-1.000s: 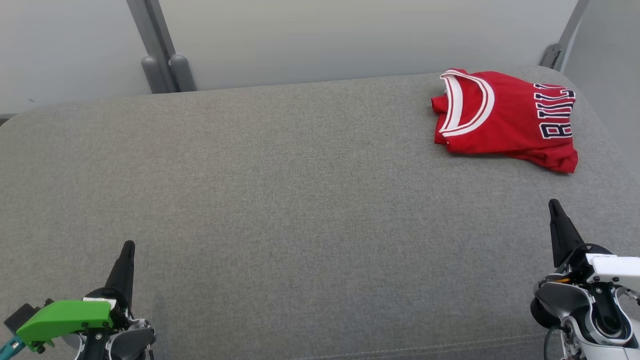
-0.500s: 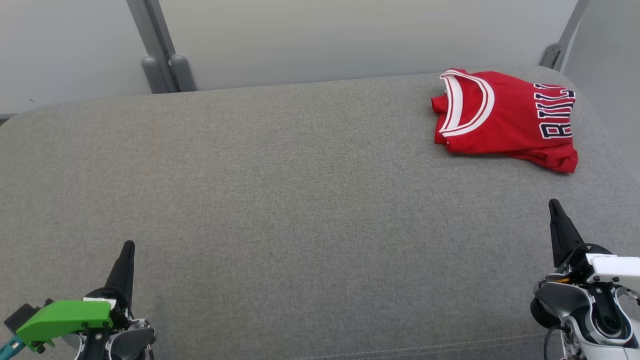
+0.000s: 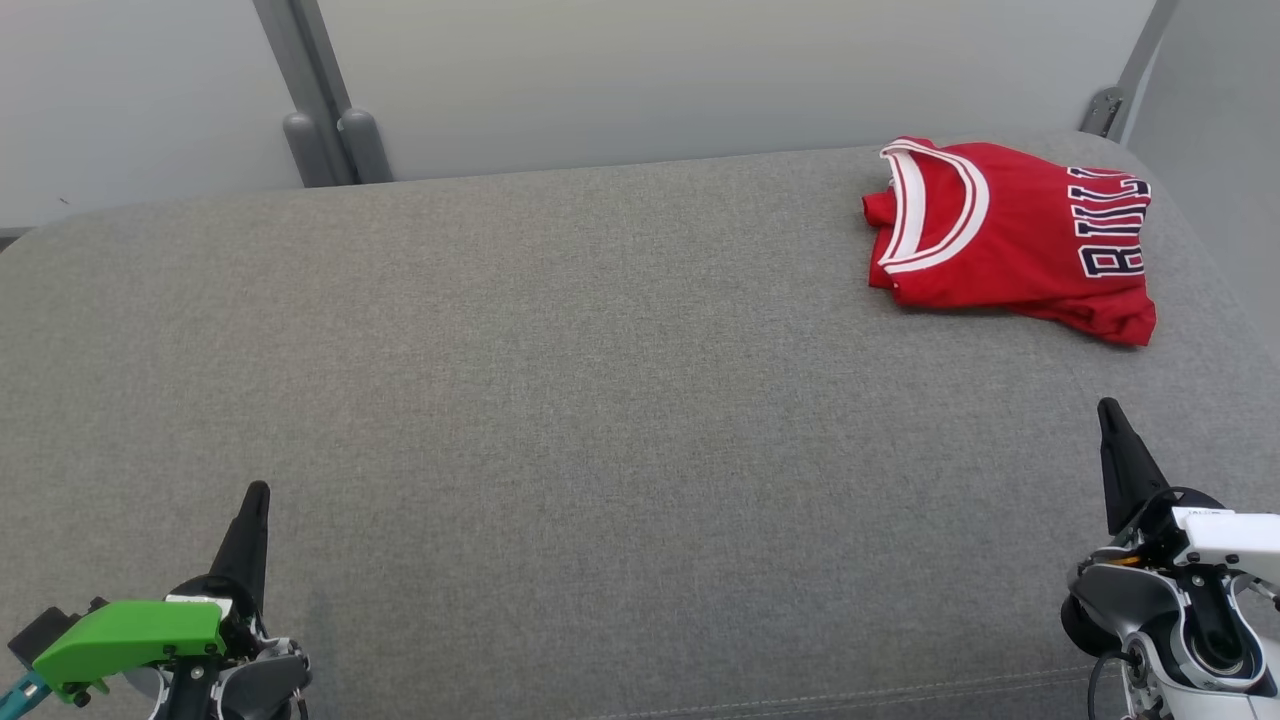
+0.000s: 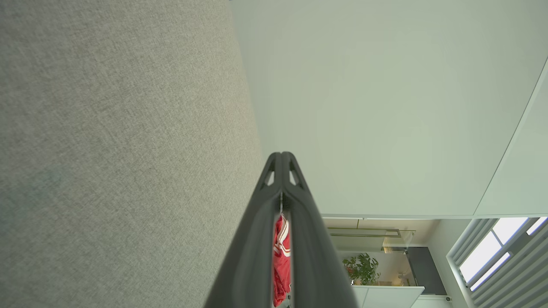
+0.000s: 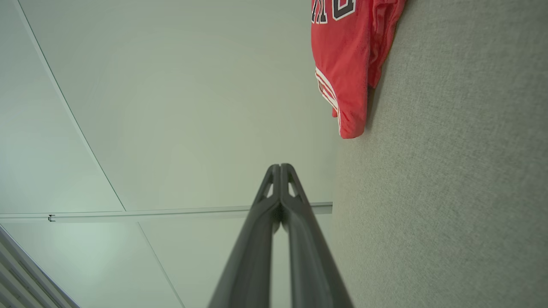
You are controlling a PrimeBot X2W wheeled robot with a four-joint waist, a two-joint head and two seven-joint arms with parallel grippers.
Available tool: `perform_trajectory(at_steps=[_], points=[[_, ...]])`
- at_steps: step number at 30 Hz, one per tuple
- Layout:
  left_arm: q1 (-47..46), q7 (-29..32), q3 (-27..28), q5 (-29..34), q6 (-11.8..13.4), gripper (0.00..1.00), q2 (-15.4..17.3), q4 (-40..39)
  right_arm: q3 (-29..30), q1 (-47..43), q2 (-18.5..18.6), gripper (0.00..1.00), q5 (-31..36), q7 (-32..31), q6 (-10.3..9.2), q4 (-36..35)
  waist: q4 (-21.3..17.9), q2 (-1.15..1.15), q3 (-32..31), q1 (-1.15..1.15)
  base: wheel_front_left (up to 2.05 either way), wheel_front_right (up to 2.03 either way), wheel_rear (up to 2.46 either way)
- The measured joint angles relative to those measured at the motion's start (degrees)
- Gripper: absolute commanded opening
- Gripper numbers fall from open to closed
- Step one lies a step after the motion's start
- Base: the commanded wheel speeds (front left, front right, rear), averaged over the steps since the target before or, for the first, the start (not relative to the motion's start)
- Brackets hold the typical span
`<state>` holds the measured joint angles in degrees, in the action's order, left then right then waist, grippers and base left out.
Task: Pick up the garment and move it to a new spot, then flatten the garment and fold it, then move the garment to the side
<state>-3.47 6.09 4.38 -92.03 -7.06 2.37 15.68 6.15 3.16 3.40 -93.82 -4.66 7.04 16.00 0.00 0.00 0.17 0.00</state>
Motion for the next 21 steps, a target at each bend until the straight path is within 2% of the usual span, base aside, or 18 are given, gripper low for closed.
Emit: perform_trajectory(at_steps=[21], points=[[0.00,0.00,0.03,0.00,0.00,0.00,0.00,-0.01,0.05,0.00,-0.11,0.00,0.00,0.00,0.00,-0.01,0.00,0.00,0.00,0.00,0.00,0.00,0.00]])
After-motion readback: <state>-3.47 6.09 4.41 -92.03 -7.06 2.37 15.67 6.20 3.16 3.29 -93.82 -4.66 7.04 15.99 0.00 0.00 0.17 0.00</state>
